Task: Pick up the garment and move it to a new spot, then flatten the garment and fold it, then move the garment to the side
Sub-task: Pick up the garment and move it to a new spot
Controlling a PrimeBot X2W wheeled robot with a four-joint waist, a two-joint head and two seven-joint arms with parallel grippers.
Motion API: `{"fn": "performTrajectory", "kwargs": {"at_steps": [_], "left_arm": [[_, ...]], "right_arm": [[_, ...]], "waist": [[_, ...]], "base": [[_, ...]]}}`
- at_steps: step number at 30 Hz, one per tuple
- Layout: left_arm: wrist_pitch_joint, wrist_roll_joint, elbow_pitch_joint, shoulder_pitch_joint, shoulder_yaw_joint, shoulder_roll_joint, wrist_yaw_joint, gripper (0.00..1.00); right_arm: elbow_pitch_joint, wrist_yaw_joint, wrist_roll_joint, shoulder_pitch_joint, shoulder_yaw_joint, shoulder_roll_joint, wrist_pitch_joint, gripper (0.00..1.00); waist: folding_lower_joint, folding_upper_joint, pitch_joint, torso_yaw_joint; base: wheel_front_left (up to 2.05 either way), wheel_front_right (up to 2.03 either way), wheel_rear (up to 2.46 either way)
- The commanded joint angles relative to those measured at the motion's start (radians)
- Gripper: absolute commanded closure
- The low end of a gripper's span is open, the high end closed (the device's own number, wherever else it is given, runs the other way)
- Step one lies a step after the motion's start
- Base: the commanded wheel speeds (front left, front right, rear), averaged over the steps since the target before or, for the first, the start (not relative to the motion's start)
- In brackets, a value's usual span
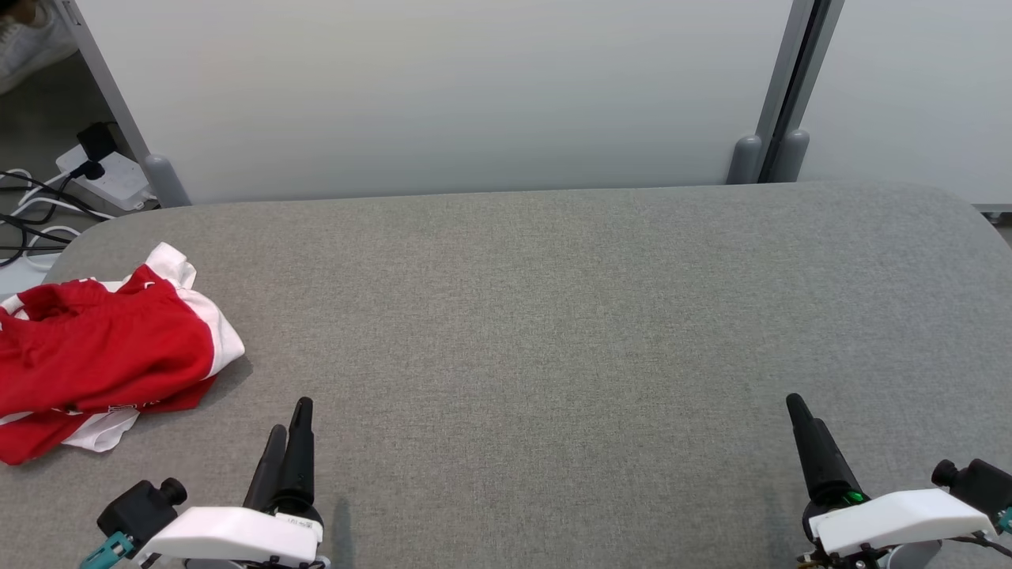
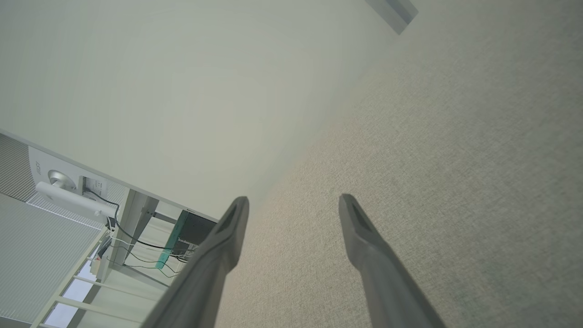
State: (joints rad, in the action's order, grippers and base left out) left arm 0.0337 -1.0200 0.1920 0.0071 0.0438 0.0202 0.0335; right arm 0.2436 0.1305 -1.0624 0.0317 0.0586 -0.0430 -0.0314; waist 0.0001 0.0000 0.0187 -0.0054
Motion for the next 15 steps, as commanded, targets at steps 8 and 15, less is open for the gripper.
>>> {"fn": "performTrajectory", "kwargs": {"at_steps": [8,15], "left_arm": [[0.034,0.110,-0.038,-0.052,0.014,0.013,-0.024,0.00],[0.055,0.202,-0.030,-0.059,0.029,0.015,-0.045,0.00]], "right_arm": [[-0.044,0.000,0.117,0.047,0.037,-0.017,-0.037,0.00],[-0.057,0.000,0.199,0.054,0.052,-0.016,-0.058,0.00]], "waist": [[-0.0001,0.0000,0.003,0.001],[-0.0001,0.0000,0.002,-0.001]], "base": [[0.00,0.00,0.00],[0.00,0.00,0.00]]}}
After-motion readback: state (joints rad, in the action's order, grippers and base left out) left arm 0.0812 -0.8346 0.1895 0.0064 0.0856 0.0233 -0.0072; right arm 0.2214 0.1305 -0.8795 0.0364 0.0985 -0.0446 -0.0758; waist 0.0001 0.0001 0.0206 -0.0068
